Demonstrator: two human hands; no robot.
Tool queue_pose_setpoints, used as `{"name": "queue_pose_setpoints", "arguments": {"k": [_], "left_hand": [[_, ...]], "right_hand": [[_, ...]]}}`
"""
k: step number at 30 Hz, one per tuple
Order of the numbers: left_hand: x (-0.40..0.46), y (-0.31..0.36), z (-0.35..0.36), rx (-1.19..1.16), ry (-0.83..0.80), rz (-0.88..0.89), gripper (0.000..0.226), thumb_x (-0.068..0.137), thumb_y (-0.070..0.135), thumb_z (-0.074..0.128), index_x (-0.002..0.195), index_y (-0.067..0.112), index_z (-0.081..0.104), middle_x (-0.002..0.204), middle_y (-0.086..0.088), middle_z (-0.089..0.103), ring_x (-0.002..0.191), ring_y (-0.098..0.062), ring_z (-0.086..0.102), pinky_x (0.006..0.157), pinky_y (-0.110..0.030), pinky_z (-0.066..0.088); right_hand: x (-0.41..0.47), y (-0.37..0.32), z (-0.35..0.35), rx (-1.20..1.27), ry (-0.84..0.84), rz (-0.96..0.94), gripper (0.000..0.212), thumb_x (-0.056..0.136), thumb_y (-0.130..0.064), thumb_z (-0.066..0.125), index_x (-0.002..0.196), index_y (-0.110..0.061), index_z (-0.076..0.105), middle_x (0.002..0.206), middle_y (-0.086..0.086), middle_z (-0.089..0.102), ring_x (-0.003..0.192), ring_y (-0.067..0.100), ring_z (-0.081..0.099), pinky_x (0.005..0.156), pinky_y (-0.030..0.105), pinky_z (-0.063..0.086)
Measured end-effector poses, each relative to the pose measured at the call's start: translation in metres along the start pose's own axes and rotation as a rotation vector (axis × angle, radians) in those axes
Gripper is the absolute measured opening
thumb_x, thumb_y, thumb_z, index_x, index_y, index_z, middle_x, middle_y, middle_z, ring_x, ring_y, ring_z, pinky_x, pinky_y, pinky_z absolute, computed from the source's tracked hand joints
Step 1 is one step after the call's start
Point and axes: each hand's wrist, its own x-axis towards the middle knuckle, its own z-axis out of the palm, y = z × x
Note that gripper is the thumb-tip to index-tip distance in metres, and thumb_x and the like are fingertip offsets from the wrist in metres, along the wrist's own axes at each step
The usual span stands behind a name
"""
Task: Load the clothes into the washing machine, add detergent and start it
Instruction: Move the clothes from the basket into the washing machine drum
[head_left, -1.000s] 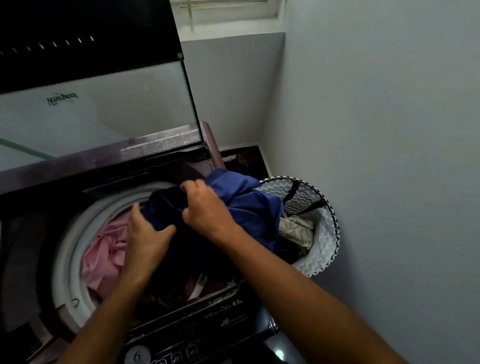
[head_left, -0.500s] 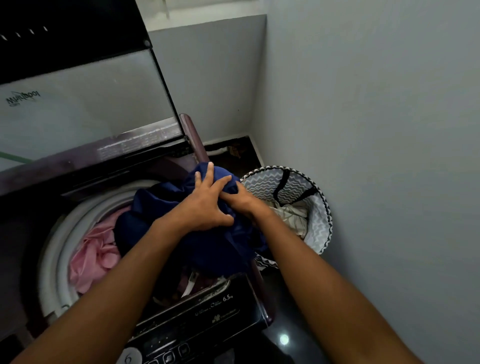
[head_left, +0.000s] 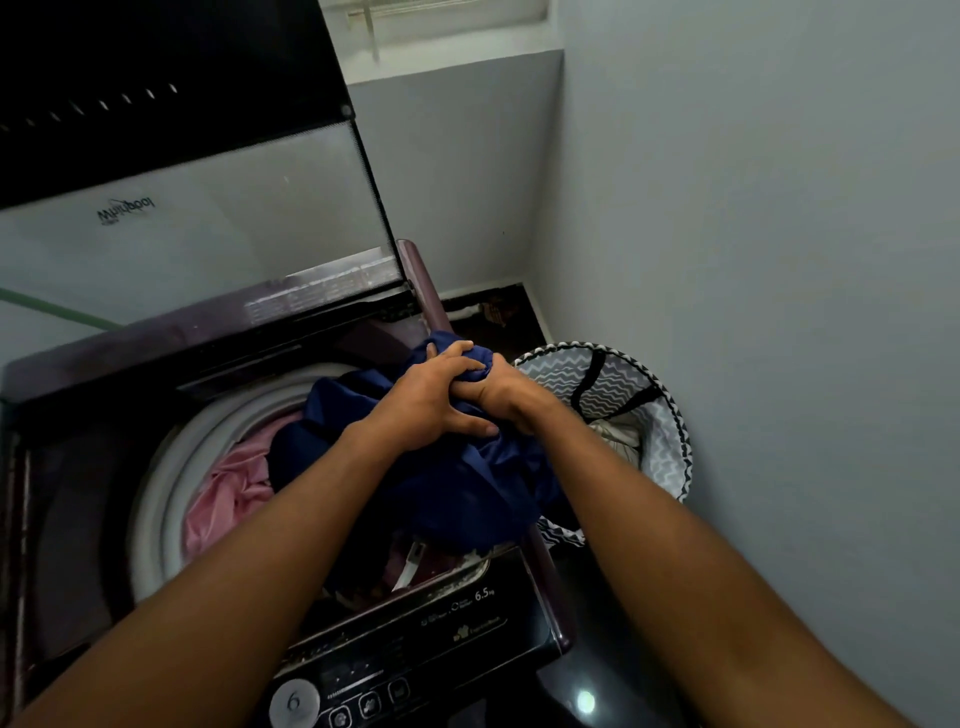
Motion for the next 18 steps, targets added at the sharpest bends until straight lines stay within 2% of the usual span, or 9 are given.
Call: {"name": "queue_pose_setpoints", "arguments": {"k": [2, 4, 6, 8, 11, 14, 18], "left_hand": [[-0.003, 0.000, -0.001, -0.056, 0.033, 0.008, 0.077, 0.060, 0.042, 0.092, 0.127, 0.028, 0.058, 0.151, 0.015, 0.040, 0.124, -0.015, 0.054, 0.103, -0.034, 0.047], [-0.008, 0.000, -0.004, -0.114, 0.060, 0.009, 0.071, 0.059, 0.036, 0.094, 0.120, 0.027, 0.058, 0.133, 0.012, 0.056, 0.111, -0.011, 0.061, 0.096, -0.030, 0.052], [-0.016, 0.000, -0.005, -0.162, 0.109, -0.001, 0.067, 0.058, 0.028, 0.095, 0.115, 0.024, 0.059, 0.124, 0.010, 0.062, 0.106, -0.011, 0.063, 0.093, -0.028, 0.053], [-0.026, -0.001, -0.003, -0.190, 0.206, -0.026, 0.060, 0.061, 0.019, 0.092, 0.112, 0.022, 0.062, 0.122, 0.006, 0.065, 0.106, -0.013, 0.064, 0.093, -0.028, 0.052], [-0.044, -0.003, 0.001, -0.219, 0.347, -0.080, 0.046, 0.070, 0.012, 0.082, 0.103, 0.031, 0.057, 0.103, -0.001, 0.071, 0.094, -0.019, 0.067, 0.082, -0.036, 0.056], [-0.067, -0.009, -0.010, -0.271, 0.408, -0.105, 0.043, 0.077, 0.006, 0.070, 0.103, 0.035, 0.052, 0.101, -0.005, 0.070, 0.091, -0.022, 0.067, 0.078, -0.042, 0.056], [-0.109, -0.026, -0.045, -0.319, 0.551, -0.136, 0.046, 0.074, 0.003, 0.071, 0.109, 0.030, 0.059, 0.104, 0.001, 0.071, 0.093, -0.015, 0.068, 0.078, -0.026, 0.054]], "right_hand": [[0.009, 0.001, 0.006, -0.082, 0.071, -0.020, 0.095, 0.042, -0.060, 0.077, 0.123, -0.016, 0.052, 0.108, 0.008, 0.067, 0.099, 0.028, 0.067, 0.084, 0.046, 0.058], [-0.004, -0.011, 0.011, -0.236, 0.141, -0.053, 0.072, 0.050, -0.058, 0.071, 0.105, -0.013, 0.060, 0.097, 0.010, 0.068, 0.091, 0.030, 0.067, 0.078, 0.044, 0.057], [-0.023, -0.024, 0.013, -0.332, 0.208, -0.091, 0.046, 0.066, -0.044, 0.072, 0.096, -0.011, 0.064, 0.094, 0.012, 0.069, 0.089, 0.032, 0.066, 0.073, 0.040, 0.055], [-0.036, -0.032, 0.017, -0.388, 0.277, -0.089, 0.031, 0.074, -0.032, 0.074, 0.093, -0.011, 0.063, 0.099, 0.013, 0.068, 0.092, 0.032, 0.065, 0.070, 0.036, 0.050], [-0.051, -0.046, 0.032, -0.435, 0.347, -0.113, 0.019, 0.075, -0.024, 0.072, 0.086, -0.015, 0.059, 0.102, 0.016, 0.069, 0.095, 0.034, 0.066, 0.071, 0.034, 0.050], [-0.065, -0.063, 0.053, -0.356, 0.347, -0.162, 0.012, 0.075, -0.020, 0.068, 0.076, -0.013, 0.058, 0.089, 0.014, 0.070, 0.082, 0.032, 0.067, 0.066, 0.035, 0.054], [-0.087, -0.099, 0.098, -0.192, 0.275, -0.255, 0.012, 0.071, -0.018, 0.070, 0.081, -0.016, 0.063, 0.085, 0.011, 0.071, 0.078, 0.026, 0.069, 0.074, 0.040, 0.061]]}}
